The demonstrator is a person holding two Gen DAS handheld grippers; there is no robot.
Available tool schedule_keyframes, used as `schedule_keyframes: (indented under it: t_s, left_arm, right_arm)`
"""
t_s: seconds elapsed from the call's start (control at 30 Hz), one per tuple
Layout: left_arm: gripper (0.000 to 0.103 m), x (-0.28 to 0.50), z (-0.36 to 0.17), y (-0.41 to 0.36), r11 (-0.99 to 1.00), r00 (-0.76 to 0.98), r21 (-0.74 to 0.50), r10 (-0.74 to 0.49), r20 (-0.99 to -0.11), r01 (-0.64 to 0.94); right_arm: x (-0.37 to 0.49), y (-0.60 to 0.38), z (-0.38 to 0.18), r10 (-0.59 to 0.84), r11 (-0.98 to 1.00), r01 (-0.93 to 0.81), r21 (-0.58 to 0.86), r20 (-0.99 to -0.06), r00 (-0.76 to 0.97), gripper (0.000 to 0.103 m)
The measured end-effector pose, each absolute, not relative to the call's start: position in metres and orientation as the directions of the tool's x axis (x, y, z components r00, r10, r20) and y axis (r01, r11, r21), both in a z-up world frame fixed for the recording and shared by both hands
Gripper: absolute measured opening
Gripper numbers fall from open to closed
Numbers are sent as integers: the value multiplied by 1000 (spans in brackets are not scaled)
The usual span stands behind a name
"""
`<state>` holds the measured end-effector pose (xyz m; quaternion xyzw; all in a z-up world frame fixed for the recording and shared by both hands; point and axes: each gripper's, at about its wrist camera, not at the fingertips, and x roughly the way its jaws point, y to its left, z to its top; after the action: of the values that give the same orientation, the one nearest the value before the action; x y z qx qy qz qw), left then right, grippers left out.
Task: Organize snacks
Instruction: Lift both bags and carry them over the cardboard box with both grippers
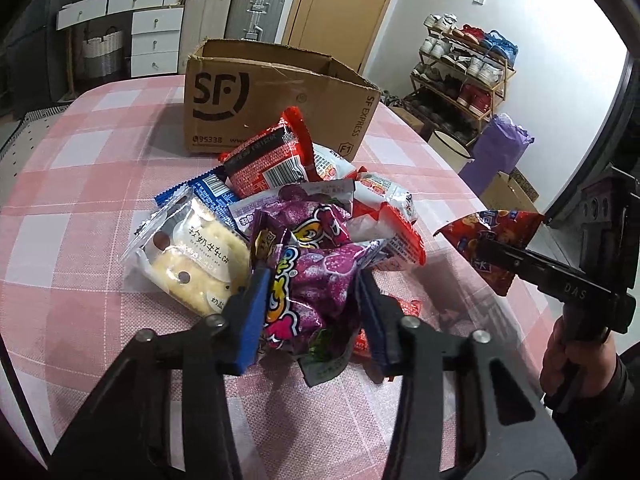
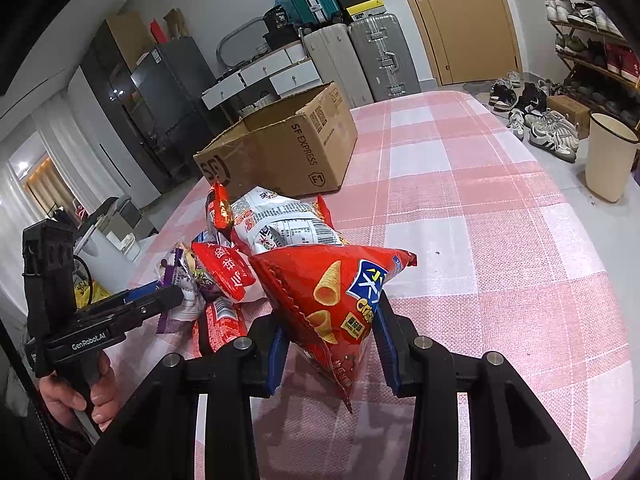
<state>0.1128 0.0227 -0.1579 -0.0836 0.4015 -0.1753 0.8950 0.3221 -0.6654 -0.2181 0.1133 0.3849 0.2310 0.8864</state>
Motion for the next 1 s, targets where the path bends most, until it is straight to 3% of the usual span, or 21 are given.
schedule_keyframes:
  t_s: [0.53,1.0]
  left_arm:
    - [33,105,-155,29,917,616,-313,-398,-680,248]
    - [33,82,-111,30,934,696,-240,-358,-622,266]
  right_arm:
    - [316,-664,-209,490,871,-324,369,-622,611,39]
    - [301,-656,-180,505,863,-368,345,-585,635,39]
